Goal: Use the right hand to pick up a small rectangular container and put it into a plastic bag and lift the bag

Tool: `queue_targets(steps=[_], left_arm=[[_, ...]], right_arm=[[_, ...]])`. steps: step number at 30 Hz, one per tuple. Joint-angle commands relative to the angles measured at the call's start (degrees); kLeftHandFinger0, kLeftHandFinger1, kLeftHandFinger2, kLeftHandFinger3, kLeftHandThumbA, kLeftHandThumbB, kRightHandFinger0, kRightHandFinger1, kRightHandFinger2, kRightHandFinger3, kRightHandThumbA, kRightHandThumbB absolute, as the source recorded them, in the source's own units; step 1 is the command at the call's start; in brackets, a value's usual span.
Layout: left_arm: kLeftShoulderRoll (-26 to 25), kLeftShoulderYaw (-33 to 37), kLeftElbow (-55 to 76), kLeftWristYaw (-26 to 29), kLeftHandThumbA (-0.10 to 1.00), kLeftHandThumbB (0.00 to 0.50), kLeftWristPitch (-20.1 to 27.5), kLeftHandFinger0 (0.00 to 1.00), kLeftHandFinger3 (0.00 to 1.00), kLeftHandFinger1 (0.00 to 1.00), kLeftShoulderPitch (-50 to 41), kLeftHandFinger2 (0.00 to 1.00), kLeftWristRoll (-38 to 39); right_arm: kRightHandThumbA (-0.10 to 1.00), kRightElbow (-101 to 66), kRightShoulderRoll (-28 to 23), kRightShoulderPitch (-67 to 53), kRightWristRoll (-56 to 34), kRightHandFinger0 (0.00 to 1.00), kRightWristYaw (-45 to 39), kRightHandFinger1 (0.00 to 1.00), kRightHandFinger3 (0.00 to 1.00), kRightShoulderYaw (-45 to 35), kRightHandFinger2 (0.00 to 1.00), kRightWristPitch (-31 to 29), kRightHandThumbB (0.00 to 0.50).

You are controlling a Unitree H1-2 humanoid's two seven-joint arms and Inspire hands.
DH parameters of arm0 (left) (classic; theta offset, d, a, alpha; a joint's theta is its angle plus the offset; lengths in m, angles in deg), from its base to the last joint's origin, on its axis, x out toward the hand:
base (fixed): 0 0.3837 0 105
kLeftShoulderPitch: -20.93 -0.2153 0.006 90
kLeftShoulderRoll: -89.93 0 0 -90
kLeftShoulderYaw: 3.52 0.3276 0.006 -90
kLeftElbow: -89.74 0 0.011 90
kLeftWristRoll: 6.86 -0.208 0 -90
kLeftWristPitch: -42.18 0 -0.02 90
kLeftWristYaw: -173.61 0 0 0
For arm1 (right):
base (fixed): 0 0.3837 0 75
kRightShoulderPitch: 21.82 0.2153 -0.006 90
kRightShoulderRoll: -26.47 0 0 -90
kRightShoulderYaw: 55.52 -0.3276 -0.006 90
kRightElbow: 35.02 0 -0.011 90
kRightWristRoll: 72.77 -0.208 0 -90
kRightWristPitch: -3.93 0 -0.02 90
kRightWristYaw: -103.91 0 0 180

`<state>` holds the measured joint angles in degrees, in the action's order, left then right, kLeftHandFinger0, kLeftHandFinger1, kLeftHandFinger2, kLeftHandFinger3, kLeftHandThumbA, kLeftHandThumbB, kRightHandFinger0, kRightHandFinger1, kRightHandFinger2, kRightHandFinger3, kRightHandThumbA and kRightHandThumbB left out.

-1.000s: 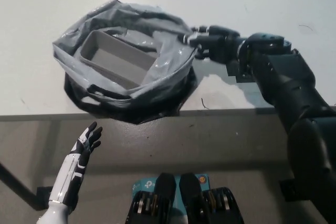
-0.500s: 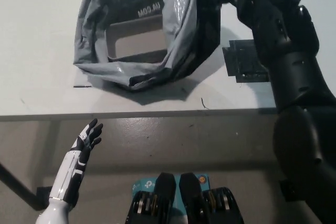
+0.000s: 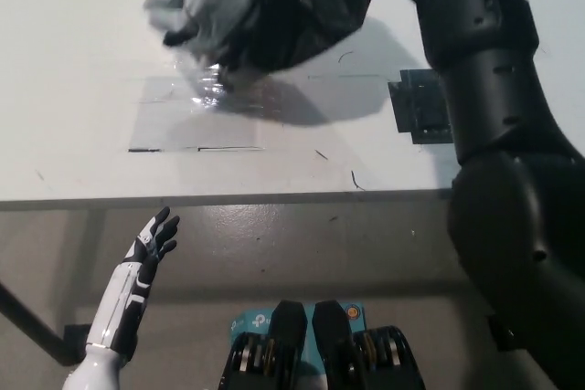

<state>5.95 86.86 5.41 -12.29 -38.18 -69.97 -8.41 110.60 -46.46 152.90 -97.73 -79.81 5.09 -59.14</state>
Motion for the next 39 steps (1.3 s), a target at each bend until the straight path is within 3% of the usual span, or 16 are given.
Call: queue_targets(steps=[1,5,7,11,17,24,25,26,27,28,29,30,31,33,38,39], left_arm=[[-0.55,-0.04,1.98,-0.38,1.0,0.2,-0.68,1.0,1.0,1.0,1.78,1.0,0.15],[-0.8,-0.14,2.08,-0.51,1.0,0.202,-0.8,1.0,1.0,1.0,2.05,1.0,0.29],[-0.95,-0.2,2.06,-0.59,0.99,0.204,-0.84,1.0,1.0,1.0,2.2,1.0,0.36],[-1.04,-0.07,1.6,-0.88,0.96,0.178,-0.16,1.0,1.0,1.0,1.82,1.0,0.67],[-0.75,0.35,1.95,-0.99,0.95,0.169,-0.43,1.0,1.0,1.0,1.08,1.0,0.54],[-0.78,0.83,2.54,-1.13,0.96,0.184,-1.37,1.0,1.0,1.0,1.03,1.0,0.1],[-0.88,0.93,2.75,-1.16,0.96,0.186,-1.8,1.0,1.0,1.0,1.16,1.0,-0.03],[-0.92,0.96,2.81,-1.17,0.96,0.186,-1.92,1.0,1.0,1.0,1.2,1.0,-0.07],[-1.02,0.99,2.78,-1.23,0.97,0.188,-1.91,1.0,1.0,1.0,1.41,1.0,0.0],[-1.12,0.97,2.65,-1.3,0.97,0.188,-1.84,1.0,1.0,1.0,1.78,1.0,0.15],[-1.19,0.92,2.53,-1.37,0.97,0.188,-1.84,1.0,1.0,1.0,2.21,1.0,0.37],[-1.29,0.87,2.35,-1.31,0.97,0.191,-1.81,1.0,1.0,1.0,2.87,1.0,0.35],[-1.37,0.87,2.24,-1.28,0.97,0.186,-1.84,1.0,1.0,1.0,3.44,1.0,0.27],[-1.56,0.78,1.89,-1.21,0.97,0.18,-1.8,1.0,1.0,1.0,5.16,1.0,0.05],[-1.93,0.51,1.12,-1.05,1.0,0.19,-1.91,1.0,1.0,1.0,9.41,1.0,-0.33],[-2.07,0.35,0.85,-0.99,1.0,0.185,-1.95,1.0,1.0,1.0,11.16,1.0,-0.34]], right_arm=[[0.42,-7.28,-1.39,21.98,-18.46,0.0,9.79,0.38,0.86,-3.09,0.78,0.0,0.12],[0.32,-7.25,-3.52,26.31,-20.06,0.0,10.33,0.28,0.7,-4.97,0.69,0.0,0.15],[0.4,-7.71,-4.62,27.19,-18.83,0.0,9.38,0.23,0.65,-4.22,0.66,0.0,0.115],[0.45,-8.78,-5.63,26.36,-20.04,0.0,9.76,0.18,0.68,-3.83,0.62,0.0,0.078],[0.42,-11.85,-4.03,19.6,-20.1,0.0,11.57,0.32,0.86,-1.99,0.74,0.0,0.052],[0.46,-11.16,-3.66,13.86,-18.0,0.0,13.02,0.31,0.84,0.45,0.73,0.0,0.059],[0.57,-11.62,-4.26,12.71,-15.02,0.06,11.28,0.41,0.87,2.71,0.79,0.0,0.206],[0.57,-12.0,-4.51,12.32,-13.78,0.06,10.51,0.41,0.87,3.68,0.79,0.0,0.206],[0.6,-13.51,-4.77,11.7,-11.96,0.26,9.43,0.47,0.89,5.28,0.7,-0.63,0.276],[0.63,-15.04,-5.32,11.2,-10.46,0.44,7.43,0.64,1.0,7.14,0.87,-1.56,0.293],[0.68,-17.2,-6.17,10.65,-8.68,0.64,5.07,0.84,1.0,9.62,1.0,-2.41,0.301],[0.76,-22.97,-8.6,9.35,-3.6,0.83,1.43,1.0,1.0,16.28,1.0,-4.38,0.312],[0.8,-26.53,-9.95,8.77,-1.04,0.95,0.96,1.0,1.0,19.44,1.0,-5.05,0.353],[0.86,-36.71,-14.33,7.09,5.23,1.0,-0.81,1.0,1.0,26.35,1.0,-6.95,0.314],[0.96,-57.77,-25.26,2.96,15.08,1.0,-4.34,1.0,1.0,33.65,1.0,-8.84,0.324],[1.0,-68.19,-30.84,-0.56,20.54,1.0,-5.17,1.0,1.0,34.25,1.0,-10.06,0.309]])
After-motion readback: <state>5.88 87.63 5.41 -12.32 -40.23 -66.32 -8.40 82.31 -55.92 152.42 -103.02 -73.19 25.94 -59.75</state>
